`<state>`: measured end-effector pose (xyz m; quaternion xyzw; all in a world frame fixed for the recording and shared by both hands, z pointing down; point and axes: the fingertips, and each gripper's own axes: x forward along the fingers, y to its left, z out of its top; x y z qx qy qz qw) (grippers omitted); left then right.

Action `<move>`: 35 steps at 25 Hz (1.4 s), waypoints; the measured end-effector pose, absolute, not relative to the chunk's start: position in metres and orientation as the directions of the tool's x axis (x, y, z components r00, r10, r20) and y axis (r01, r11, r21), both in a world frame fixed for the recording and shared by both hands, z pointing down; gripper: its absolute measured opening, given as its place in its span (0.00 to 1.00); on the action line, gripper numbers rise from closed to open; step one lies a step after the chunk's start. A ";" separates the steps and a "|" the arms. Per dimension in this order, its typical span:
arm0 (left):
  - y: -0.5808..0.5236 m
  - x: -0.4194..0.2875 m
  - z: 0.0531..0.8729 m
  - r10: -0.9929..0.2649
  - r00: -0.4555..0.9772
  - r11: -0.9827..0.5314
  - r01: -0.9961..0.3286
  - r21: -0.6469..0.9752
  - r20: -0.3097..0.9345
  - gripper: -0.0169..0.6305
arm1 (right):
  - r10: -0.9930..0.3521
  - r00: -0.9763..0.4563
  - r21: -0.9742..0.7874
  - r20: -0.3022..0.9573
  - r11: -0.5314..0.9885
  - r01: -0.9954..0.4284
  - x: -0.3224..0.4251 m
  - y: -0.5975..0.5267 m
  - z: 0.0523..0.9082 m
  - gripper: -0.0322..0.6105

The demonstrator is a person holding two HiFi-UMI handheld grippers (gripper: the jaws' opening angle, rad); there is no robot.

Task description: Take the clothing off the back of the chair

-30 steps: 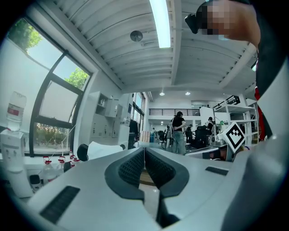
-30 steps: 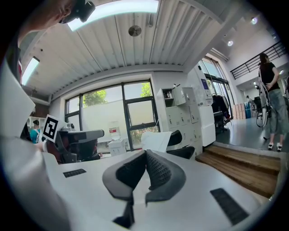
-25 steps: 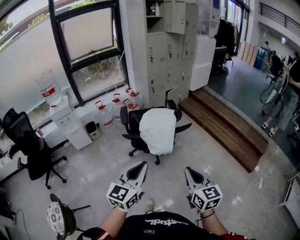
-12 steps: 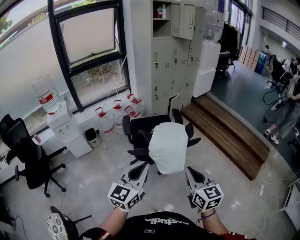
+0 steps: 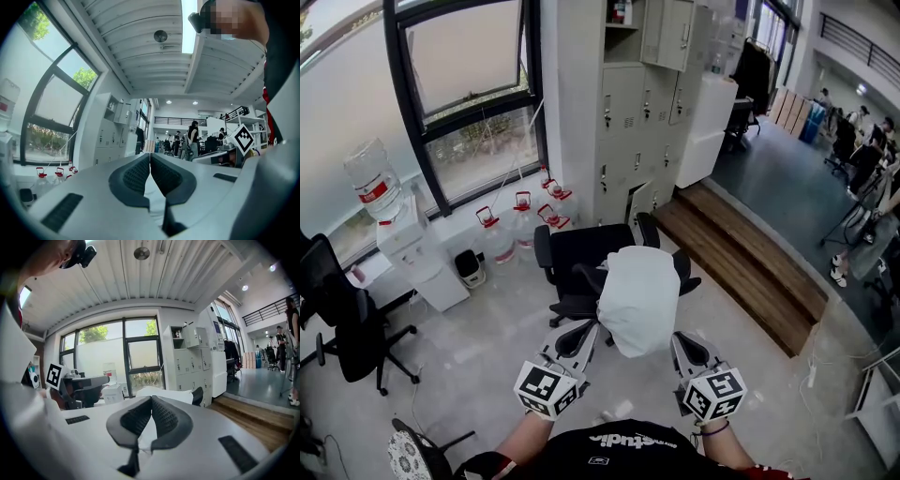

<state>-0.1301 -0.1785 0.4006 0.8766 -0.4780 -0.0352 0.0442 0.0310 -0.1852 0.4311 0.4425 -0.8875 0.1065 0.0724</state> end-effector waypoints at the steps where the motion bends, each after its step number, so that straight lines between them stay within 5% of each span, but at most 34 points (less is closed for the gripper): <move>1: -0.182 -0.130 0.401 -0.841 0.540 -0.539 -0.835 0.114 -0.019 0.07 | -0.768 -0.599 -0.123 0.227 0.587 -0.800 0.031 -0.189 0.432 0.07; 20: -0.265 -0.123 0.391 -0.880 0.475 -0.474 -0.877 0.075 -0.010 0.07 | -0.704 -0.695 -0.118 0.144 0.685 -0.719 0.027 -0.284 0.414 0.07; 27: -0.281 -0.121 0.392 -0.878 0.478 -0.477 -0.876 0.073 -0.006 0.07 | -0.691 -0.711 -0.116 0.129 0.702 -0.703 0.023 -0.299 0.412 0.23; 35: -0.284 -0.118 0.394 -0.880 0.475 -0.474 -0.877 0.077 -0.002 0.07 | -0.653 -0.748 -0.090 0.116 0.744 -0.663 0.015 -0.296 0.409 0.57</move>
